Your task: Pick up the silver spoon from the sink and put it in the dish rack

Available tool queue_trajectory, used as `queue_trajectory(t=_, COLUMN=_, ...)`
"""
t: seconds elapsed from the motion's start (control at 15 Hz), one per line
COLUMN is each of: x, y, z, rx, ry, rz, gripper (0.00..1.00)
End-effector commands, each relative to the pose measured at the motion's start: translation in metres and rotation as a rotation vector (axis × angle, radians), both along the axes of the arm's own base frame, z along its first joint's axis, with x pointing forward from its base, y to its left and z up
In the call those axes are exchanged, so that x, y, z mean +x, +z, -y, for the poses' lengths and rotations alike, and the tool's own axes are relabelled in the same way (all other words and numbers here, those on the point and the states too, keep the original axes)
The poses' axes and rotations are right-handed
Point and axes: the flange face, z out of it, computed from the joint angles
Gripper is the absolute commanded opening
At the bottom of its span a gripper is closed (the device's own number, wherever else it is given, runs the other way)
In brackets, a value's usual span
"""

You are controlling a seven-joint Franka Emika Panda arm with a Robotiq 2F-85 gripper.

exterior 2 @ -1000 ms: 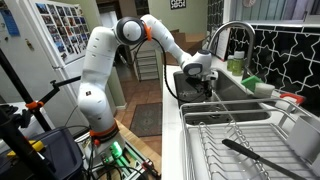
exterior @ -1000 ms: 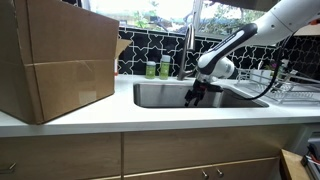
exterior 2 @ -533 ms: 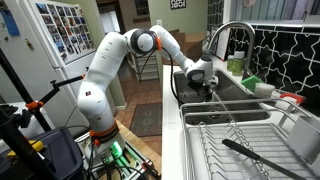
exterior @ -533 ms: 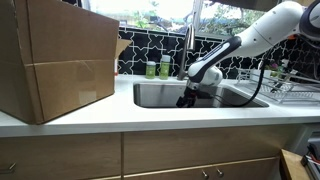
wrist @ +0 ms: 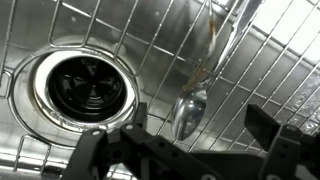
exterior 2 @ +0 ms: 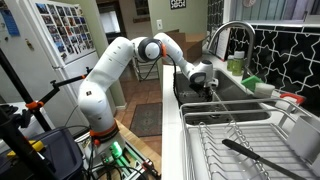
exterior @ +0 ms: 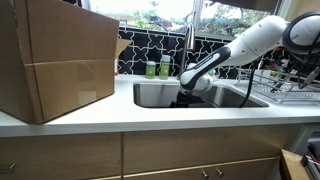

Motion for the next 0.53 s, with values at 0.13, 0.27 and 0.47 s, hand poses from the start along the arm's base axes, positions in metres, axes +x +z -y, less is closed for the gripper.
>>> queue_trajectory(t=0.13, x=0.021, y=-0.021, z=-0.004, rx=-0.026, ry=-0.027, rz=-0.073, gripper=0.96)
queue_trajectory(t=0.27, x=0.025, y=-0.028, z=-0.006, rx=-0.037, ry=-0.032, rz=-0.097, gripper=0.91)
queue_trajectory(t=0.47, x=0.031, y=-0.033, z=-0.007, rx=-0.045, ry=-0.035, rz=-0.114, gripper=0.89)
